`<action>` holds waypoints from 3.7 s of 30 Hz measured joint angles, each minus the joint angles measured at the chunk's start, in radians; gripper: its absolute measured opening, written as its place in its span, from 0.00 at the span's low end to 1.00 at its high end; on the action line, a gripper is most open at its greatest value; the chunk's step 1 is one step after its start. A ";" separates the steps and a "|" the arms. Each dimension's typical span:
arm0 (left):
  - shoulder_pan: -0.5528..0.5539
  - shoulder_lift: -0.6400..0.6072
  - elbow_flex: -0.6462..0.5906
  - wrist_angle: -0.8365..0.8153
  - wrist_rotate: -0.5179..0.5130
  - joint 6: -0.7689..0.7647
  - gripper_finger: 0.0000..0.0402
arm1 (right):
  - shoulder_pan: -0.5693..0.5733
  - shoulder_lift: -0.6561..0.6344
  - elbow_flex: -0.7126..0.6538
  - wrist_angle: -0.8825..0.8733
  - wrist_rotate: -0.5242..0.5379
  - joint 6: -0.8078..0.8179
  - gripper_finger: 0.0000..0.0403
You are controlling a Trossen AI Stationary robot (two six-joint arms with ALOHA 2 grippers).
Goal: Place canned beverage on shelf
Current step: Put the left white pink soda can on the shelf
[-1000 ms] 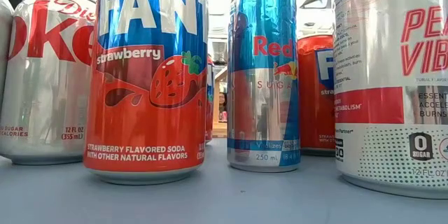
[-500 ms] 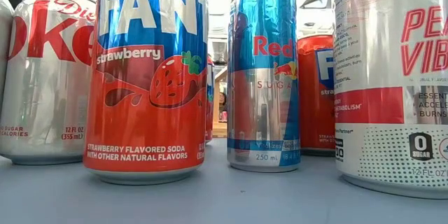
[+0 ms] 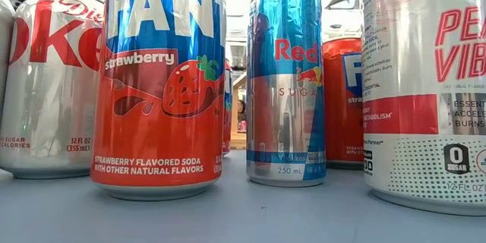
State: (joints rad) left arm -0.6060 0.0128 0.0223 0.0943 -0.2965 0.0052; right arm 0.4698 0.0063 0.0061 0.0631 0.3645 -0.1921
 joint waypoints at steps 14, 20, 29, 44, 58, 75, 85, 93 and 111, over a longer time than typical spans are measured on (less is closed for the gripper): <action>0.000 0.000 0.000 0.188 -0.023 0.041 0.68 | 0.000 0.000 0.000 0.031 0.002 0.000 0.68; 0.000 0.000 0.001 0.213 -0.023 -0.005 0.68 | 0.000 0.000 0.000 0.135 0.001 0.006 0.68; 0.000 0.000 0.001 0.242 -0.063 -0.018 0.68 | 0.000 0.000 0.000 0.264 -0.022 0.204 0.68; 0.000 0.108 0.197 0.119 -0.284 -0.140 0.68 | -0.054 0.000 0.000 0.294 0.188 0.245 0.68; 0.002 0.698 0.732 -0.325 -0.352 -0.208 0.68 | -0.101 0.000 0.000 0.287 0.271 0.219 0.68; 0.010 1.083 0.977 -0.650 -0.196 -0.274 0.68 | -0.101 0.000 0.000 0.256 0.270 0.219 0.68; 0.010 1.000 0.891 -0.642 -0.286 -0.319 0.68 | -0.101 0.000 0.000 0.256 0.268 0.229 0.68; 0.010 0.940 0.737 -0.490 -0.284 -0.343 0.68 | -0.101 0.000 0.000 0.253 0.268 0.229 0.68; 0.011 0.940 0.590 -0.385 -0.321 -0.357 0.68 | -0.101 0.000 0.000 0.229 0.268 0.244 0.68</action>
State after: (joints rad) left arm -0.5954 0.9524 0.6123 -0.2911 -0.6172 -0.3517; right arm 0.3683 0.0063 0.0059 0.2920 0.6323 0.0524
